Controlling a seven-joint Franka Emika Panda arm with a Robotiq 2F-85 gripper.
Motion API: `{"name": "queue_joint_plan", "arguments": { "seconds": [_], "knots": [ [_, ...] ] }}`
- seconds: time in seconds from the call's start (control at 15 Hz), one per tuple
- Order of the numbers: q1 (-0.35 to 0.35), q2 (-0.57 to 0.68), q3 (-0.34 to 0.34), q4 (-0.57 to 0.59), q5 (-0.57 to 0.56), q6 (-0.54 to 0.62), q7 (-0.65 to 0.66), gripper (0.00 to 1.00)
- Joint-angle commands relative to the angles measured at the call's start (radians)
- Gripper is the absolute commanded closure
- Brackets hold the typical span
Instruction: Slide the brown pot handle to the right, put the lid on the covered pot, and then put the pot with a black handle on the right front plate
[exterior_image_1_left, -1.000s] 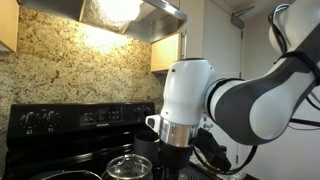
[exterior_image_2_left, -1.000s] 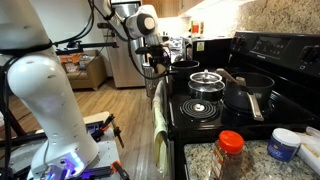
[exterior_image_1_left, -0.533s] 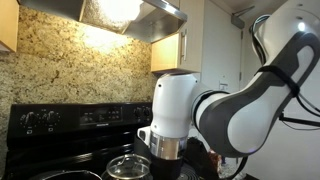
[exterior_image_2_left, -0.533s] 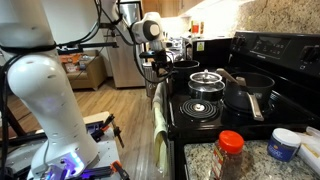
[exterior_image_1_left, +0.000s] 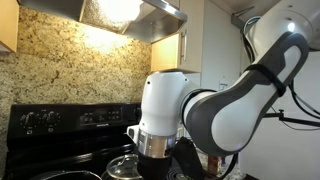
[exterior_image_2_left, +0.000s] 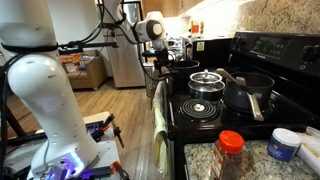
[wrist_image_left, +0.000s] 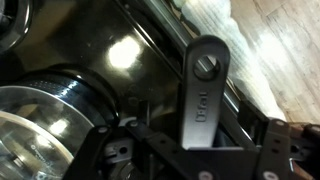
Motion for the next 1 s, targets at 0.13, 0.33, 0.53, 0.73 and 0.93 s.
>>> {"name": "queue_joint_plan", "arguments": {
  "seconds": [0.13,0.33,0.53,0.73,0.93],
  "knots": [
    [0.006,0.048,-0.001,0.073,0.003,-0.060,-0.027,0.54],
    [0.005,0.055,-0.002,0.083,0.010,-0.070,-0.031,0.74],
    [0.005,0.078,-0.004,0.077,0.008,-0.051,-0.029,0.89],
    [0.007,0.083,-0.006,0.077,0.007,-0.054,-0.029,0.92],
    [0.009,0.082,-0.005,0.079,0.009,-0.064,-0.029,0.92]
  ]
}}
